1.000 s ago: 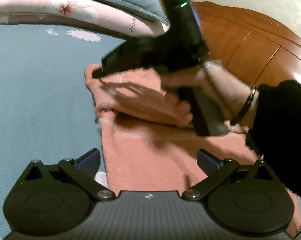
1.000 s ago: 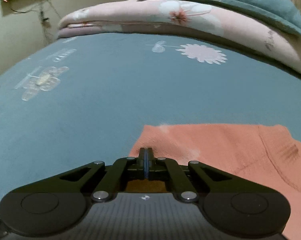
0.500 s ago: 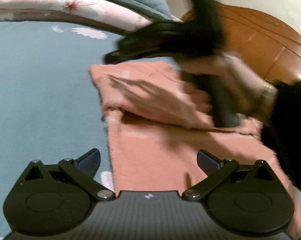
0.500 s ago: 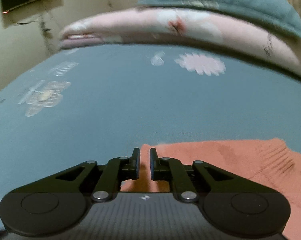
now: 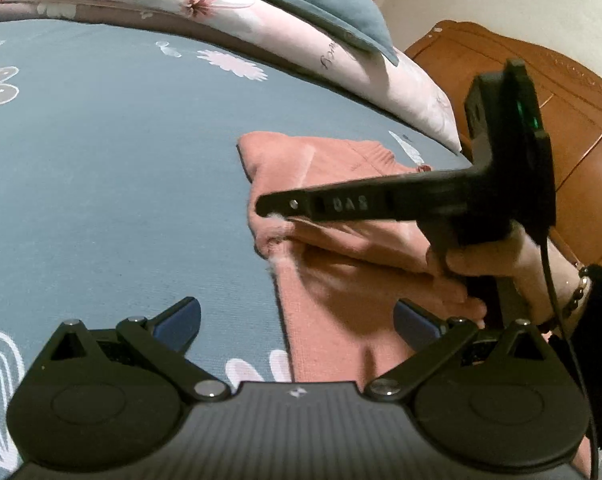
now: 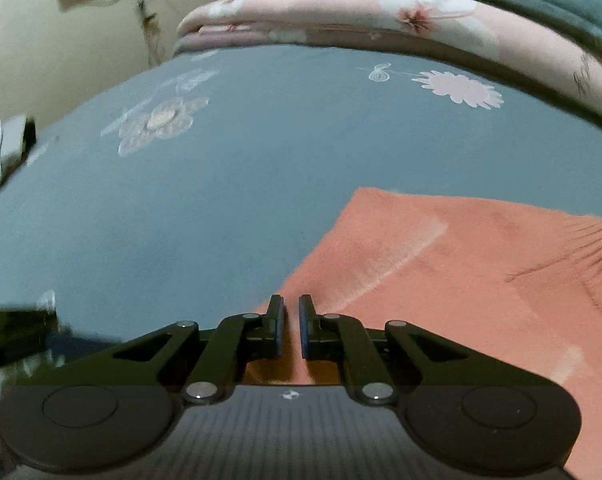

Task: Fold clothes
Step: 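Open the right gripper and smooth the folded side flat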

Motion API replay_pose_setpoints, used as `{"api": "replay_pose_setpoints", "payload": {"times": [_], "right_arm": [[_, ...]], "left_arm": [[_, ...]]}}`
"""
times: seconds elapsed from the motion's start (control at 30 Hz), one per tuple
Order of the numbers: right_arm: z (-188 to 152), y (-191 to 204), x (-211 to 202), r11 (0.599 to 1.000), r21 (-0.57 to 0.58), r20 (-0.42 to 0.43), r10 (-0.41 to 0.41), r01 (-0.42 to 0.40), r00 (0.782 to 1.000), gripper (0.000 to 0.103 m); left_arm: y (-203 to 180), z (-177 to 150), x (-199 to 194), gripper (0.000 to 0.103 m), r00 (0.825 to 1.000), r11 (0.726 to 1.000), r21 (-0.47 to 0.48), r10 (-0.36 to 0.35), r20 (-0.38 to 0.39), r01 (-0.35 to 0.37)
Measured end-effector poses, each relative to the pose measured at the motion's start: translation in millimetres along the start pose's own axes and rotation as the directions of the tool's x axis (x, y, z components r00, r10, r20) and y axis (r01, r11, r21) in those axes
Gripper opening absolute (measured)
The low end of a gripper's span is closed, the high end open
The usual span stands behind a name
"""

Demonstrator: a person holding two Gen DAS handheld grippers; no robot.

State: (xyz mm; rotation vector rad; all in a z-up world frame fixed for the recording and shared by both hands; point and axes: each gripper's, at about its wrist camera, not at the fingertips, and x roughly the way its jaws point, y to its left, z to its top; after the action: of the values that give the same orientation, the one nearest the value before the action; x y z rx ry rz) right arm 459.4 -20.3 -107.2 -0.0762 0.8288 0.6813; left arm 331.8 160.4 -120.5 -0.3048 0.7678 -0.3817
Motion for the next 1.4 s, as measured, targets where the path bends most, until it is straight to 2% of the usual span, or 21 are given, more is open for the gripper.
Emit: {"api": "replay_pose_setpoints", "payload": {"times": [0.1, 0.2, 0.33, 0.43, 0.53, 0.7, 0.77, 0.83, 0.97, 1.0, 1.13, 1.23, 1.27, 1.4], "right_arm": [[1, 6, -18, 1.0, -0.021, 0.026, -0.004, 0.005, 1.0, 0.011], [-5, 11, -49, 0.999, -0.022, 0.063, 0.032, -0.03, 0.998, 0.012], [-19, 15, -66, 0.983, -0.018, -0.001, 0.182, -0.182, 0.983, 0.012], [-30, 16, -50, 0.991, -0.039, -0.05, 0.125, -0.127, 0.991, 0.012], [-33, 13, -38, 0.999, -0.043, 0.011, 0.032, -0.032, 0.999, 0.012], [-38, 15, -20, 0.999, -0.041, 0.032, 0.03, -0.029, 0.999, 0.012], [-38, 14, -22, 0.996, -0.036, 0.0, 0.085, -0.085, 0.996, 0.012], [-38, 17, -29, 0.993, -0.069, -0.026, 0.098, -0.1, 0.995, 0.011], [-32, 14, -40, 0.999, -0.009, 0.063, 0.045, -0.045, 0.997, 0.01], [-32, 15, -35, 0.999, -0.003, 0.061, 0.032, -0.032, 0.998, 0.01], [-40, 25, -25, 0.999, -0.04, 0.013, 0.028, -0.028, 1.0, 0.012], [-31, 24, -38, 0.992, -0.045, -0.052, 0.118, -0.12, 0.992, 0.012], [-28, 26, -45, 0.991, -0.07, -0.032, 0.115, -0.117, 0.993, 0.012], [-13, 18, -62, 0.998, -0.024, 0.104, 0.057, -0.055, 0.993, 0.015]], "left_arm": [[-2, -1, -2, 0.102, 1.0, 1.0, 0.007, 0.001, -0.003, -0.001], [-3, -1, -2, 0.102, 1.0, 1.0, 0.012, -0.003, -0.007, 0.003], [-7, -2, 0, 0.102, 0.999, 0.999, 0.042, -0.025, -0.028, 0.026], [-11, -4, 2, 0.102, 0.999, 0.996, 0.082, -0.028, -0.043, 0.032], [-15, -4, 4, 0.102, 0.999, 0.994, 0.108, -0.021, -0.049, 0.026], [-13, -5, 6, 0.102, 0.998, 0.994, 0.103, -0.035, -0.047, 0.04], [-13, -6, 5, 0.102, 0.998, 0.994, 0.101, -0.037, -0.046, 0.041], [-13, -7, 5, 0.102, 0.998, 0.994, 0.104, -0.036, -0.045, 0.04], [-15, -7, 6, 0.102, 0.999, 0.993, 0.115, -0.026, -0.047, 0.032], [-16, -7, 7, 0.102, 0.999, 0.993, 0.117, -0.025, -0.047, 0.03], [-15, -6, 6, 0.102, 0.998, 0.993, 0.113, -0.03, -0.049, 0.036], [-15, -6, 6, 0.102, 0.998, 0.993, 0.11, -0.033, -0.049, 0.038], [-15, -6, 6, 0.102, 0.998, 0.993, 0.111, -0.031, -0.049, 0.036], [-16, -6, 7, 0.102, 0.998, 0.993, 0.116, -0.025, -0.05, 0.031]]}}
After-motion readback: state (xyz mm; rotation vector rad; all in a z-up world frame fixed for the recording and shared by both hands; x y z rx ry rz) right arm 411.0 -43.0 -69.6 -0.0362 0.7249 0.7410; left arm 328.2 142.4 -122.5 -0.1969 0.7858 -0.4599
